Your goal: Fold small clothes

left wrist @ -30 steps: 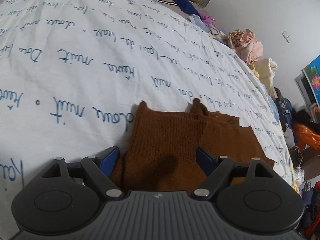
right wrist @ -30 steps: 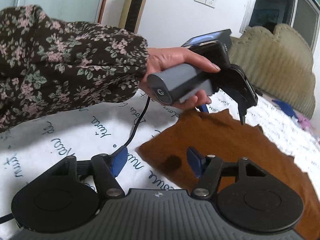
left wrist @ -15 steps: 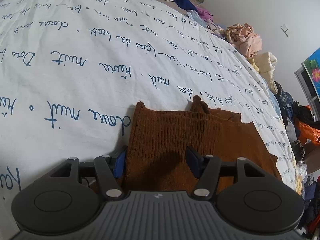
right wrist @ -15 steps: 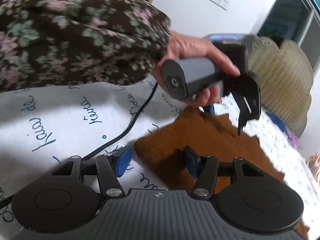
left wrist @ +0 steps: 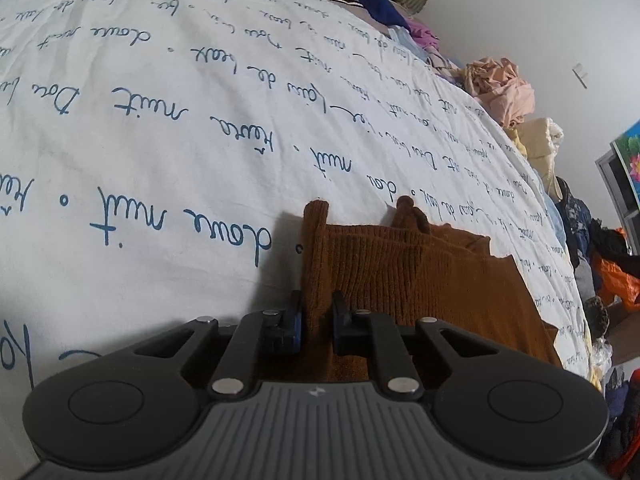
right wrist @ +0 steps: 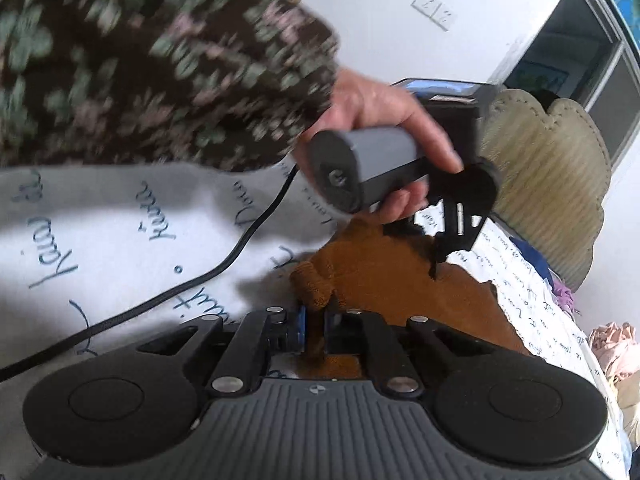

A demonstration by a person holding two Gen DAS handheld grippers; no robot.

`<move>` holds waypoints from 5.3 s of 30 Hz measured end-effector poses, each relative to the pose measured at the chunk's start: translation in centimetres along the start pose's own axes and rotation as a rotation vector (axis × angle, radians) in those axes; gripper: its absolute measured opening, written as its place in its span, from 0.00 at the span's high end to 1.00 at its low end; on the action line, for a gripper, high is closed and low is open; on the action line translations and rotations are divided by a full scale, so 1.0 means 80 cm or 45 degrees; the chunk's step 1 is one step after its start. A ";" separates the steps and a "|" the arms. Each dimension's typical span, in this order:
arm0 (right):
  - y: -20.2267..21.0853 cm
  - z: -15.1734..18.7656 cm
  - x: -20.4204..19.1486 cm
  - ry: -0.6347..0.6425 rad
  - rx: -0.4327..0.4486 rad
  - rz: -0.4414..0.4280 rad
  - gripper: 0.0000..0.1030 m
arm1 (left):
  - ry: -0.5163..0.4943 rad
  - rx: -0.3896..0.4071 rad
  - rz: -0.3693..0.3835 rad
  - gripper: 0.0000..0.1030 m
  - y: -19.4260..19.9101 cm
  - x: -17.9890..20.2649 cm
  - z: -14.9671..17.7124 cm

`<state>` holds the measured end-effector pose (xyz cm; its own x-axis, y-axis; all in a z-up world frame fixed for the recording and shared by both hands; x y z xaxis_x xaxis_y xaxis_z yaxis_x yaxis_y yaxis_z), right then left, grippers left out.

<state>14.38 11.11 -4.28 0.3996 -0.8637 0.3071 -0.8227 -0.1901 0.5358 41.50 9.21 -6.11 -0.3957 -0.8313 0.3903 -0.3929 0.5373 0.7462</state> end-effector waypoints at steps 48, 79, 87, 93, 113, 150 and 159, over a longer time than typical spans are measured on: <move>0.093 0.057 0.241 -0.497 0.237 0.079 0.92 | -0.033 0.099 -0.109 0.94 -0.031 0.245 -0.071; 0.116 0.237 0.427 -1.129 -0.119 0.119 0.92 | -0.413 0.121 -0.114 0.94 -0.014 0.362 0.112; 0.141 0.218 0.482 -1.315 -0.012 0.022 0.51 | -0.484 0.047 -0.170 0.94 -0.052 0.357 0.152; 0.039 0.155 0.561 -1.419 -0.061 -0.392 0.51 | -0.475 -0.002 -0.192 0.94 -0.054 0.361 0.145; -0.153 0.131 0.511 -1.238 -0.534 -0.890 0.78 | -0.385 -0.020 -0.143 0.94 -0.051 0.349 0.156; -0.017 0.187 0.550 -1.419 -0.165 -0.320 0.93 | -0.332 -0.055 -0.152 0.92 -0.059 0.343 0.094; -0.012 0.181 0.543 -1.146 -0.137 -0.035 0.94 | -0.332 -0.071 -0.136 0.93 -0.069 0.344 0.123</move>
<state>26.67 -33.00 -2.80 -0.0859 -0.9064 -0.4136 -0.7571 -0.2105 0.6185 24.63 -15.25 -4.77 -0.5577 -0.8142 0.1612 -0.4007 0.4341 0.8068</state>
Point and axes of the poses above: each gripper's, at about its wrist camera, not at the fingertips, and y roughly against the way its jaws point, x to its right, z to its underside, the point moved 4 cm from there along -y, roughly the way its jaws point, and after that the axes turned 14 degrees about -y, right-handed, at the moved point
